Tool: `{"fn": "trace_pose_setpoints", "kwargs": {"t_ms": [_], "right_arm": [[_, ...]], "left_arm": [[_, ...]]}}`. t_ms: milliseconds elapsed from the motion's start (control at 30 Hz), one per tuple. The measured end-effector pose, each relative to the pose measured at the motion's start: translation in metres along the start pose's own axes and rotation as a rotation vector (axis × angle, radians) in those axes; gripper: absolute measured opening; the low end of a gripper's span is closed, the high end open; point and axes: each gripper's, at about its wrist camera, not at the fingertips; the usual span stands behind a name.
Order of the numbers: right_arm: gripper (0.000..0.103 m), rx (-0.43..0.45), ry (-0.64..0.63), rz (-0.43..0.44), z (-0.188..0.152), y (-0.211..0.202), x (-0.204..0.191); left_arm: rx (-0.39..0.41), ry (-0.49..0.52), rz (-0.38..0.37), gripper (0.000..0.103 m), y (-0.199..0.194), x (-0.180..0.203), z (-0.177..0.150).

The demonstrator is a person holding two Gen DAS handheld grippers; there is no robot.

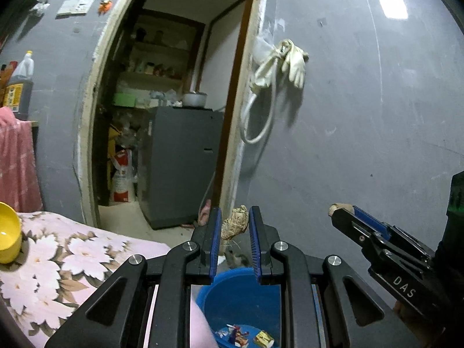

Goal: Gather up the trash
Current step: 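Carry the cardboard roll over the blue basin with the right tool, then open the right tool to drop the roll into the basin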

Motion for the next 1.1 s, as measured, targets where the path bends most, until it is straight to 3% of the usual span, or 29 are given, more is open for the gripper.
{"fn": "trace_pose_setpoints", "kwargs": {"t_ms": [400, 667, 800, 1100], "right_arm": [[0.037, -0.096, 0.09, -0.022, -0.031, 0.018, 0.034], [0.038, -0.176, 0.148, -0.021, -0.05, 0.035, 0.048], [0.038, -0.212, 0.179, -0.026, -0.059, 0.04, 0.055], [0.038, -0.224, 0.21, -0.045, -0.064, 0.033, 0.062]], "left_arm": [[-0.124, 0.05, -0.006, 0.016, 0.035, 0.02, -0.029], [-0.282, 0.047, -0.025, 0.016, 0.067, 0.021, -0.046], [-0.347, 0.049, -0.041, 0.024, 0.078, 0.022, -0.058], [-0.361, 0.045, -0.033, 0.027, 0.079, 0.022, -0.063]]}}
Point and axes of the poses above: each gripper's, at about its wrist camera, not at the fingertips, and y roughly the way its jaws point, x to its right, z to its top, and after that the axes turned 14 degrees about z, right-handed
